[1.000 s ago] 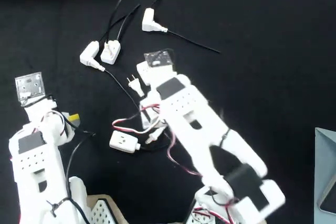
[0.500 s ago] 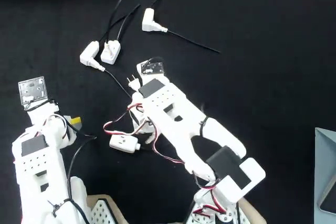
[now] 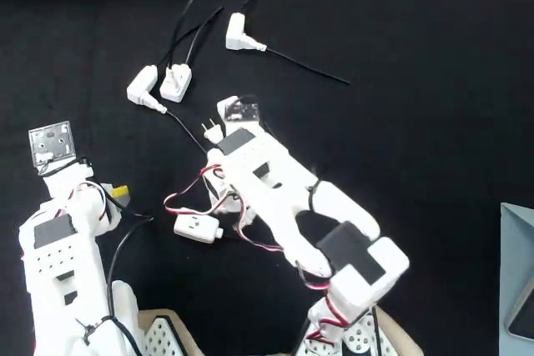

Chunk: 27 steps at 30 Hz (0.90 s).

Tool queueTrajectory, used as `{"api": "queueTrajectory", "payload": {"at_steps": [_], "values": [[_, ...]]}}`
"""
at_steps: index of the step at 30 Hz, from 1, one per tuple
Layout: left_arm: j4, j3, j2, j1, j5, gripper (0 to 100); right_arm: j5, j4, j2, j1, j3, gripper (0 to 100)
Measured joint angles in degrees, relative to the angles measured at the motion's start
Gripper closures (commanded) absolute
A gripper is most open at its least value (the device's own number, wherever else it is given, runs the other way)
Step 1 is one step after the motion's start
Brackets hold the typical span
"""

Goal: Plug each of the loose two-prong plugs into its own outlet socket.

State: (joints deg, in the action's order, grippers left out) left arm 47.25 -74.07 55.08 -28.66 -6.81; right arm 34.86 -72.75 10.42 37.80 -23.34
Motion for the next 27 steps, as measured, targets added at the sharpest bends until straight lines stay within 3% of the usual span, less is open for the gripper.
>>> {"api": "queueTrajectory", "payload": {"at_steps": [4, 8, 14, 20, 27], "values": [[0.0, 0.0, 0.0, 0.0, 0.0, 71, 1.49, 0.0, 2.73, 0.09, 1.32, 86.0], [0.0, 0.0, 0.0, 0.0, 0.0, 71, 1.85, -0.09, 2.9, -0.79, 1.41, 98.4], [0.0, 0.0, 0.0, 0.0, 0.0, 71, -0.62, -1.05, 0.26, -6.59, 1.76, 98.7], [0.0, 0.0, 0.0, 0.0, 0.0, 71, -8.97, -6.42, -10.73, -8.97, 1.76, 98.7], [0.0, 0.0, 0.0, 0.0, 0.0, 71, -24.18, -11.6, -22.95, -9.05, 1.76, 98.7]]}}
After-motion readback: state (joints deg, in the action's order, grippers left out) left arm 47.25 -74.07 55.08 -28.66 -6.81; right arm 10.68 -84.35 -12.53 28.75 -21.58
